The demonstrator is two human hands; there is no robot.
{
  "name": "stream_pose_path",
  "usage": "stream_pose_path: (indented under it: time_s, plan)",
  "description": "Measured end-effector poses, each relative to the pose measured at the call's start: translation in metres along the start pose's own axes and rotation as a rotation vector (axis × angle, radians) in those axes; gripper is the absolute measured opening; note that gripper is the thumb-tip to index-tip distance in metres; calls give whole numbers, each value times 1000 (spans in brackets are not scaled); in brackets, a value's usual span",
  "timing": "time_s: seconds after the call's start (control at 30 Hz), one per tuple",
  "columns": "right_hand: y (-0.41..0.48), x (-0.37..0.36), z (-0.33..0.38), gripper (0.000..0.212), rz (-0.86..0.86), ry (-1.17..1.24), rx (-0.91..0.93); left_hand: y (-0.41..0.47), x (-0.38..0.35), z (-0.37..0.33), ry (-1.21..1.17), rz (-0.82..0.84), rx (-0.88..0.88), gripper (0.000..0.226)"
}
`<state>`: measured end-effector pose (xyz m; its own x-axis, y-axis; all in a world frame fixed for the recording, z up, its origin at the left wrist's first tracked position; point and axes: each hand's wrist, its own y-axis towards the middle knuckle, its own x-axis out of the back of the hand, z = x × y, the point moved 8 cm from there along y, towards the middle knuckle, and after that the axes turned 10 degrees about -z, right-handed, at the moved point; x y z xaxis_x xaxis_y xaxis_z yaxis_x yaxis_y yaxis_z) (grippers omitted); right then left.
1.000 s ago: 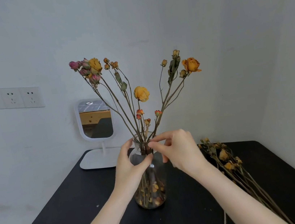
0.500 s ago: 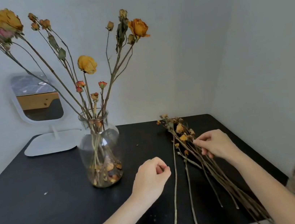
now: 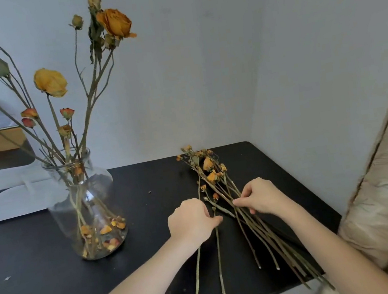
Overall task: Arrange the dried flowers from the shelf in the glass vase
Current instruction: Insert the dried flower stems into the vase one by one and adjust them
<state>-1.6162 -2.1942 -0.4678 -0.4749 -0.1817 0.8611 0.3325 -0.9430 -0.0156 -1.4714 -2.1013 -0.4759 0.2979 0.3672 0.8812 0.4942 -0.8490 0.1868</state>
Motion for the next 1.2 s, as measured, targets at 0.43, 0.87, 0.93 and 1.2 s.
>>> stream_pose_path:
  time_s: [0.43, 0.87, 0.93, 1.2]
  plan:
    - [-1, -11, 7, 17, -9, -52, -26, -8, 2, 6, -41, 74, 81, 22]
    - [-8, 24, 23, 15, -214, 136, 46, 4, 45, 24, -328, -66, 107, 21]
    - [-9, 29, 28, 15, -234, 176, 65, 4, 63, 29, -418, -133, 103, 19]
    - [-9, 41, 51, 12, -247, 384, 65, -27, 167, 51, -665, -383, -104, 12]
